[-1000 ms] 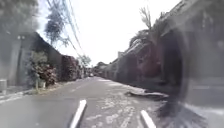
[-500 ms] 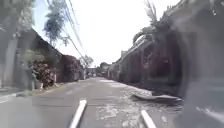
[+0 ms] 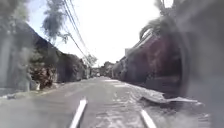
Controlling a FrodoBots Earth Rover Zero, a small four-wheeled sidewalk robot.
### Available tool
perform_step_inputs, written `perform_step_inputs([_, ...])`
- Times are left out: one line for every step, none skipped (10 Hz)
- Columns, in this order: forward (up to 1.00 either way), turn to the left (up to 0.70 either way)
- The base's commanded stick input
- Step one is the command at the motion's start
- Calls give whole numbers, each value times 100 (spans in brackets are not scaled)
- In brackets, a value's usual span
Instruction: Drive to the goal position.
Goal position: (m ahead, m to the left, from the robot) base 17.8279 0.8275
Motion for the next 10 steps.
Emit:
perform_step_inputs([100,0])
perform_step_inputs([100,0])
perform_step_inputs([100,0])
perform_step_inputs([100,0])
perform_step_inputs([100,0])
perform_step_inputs([100,0])
perform_step_inputs([100,0])
perform_step_inputs([100,0])
perform_step_inputs([100,0])
perform_step_inputs([100,0])
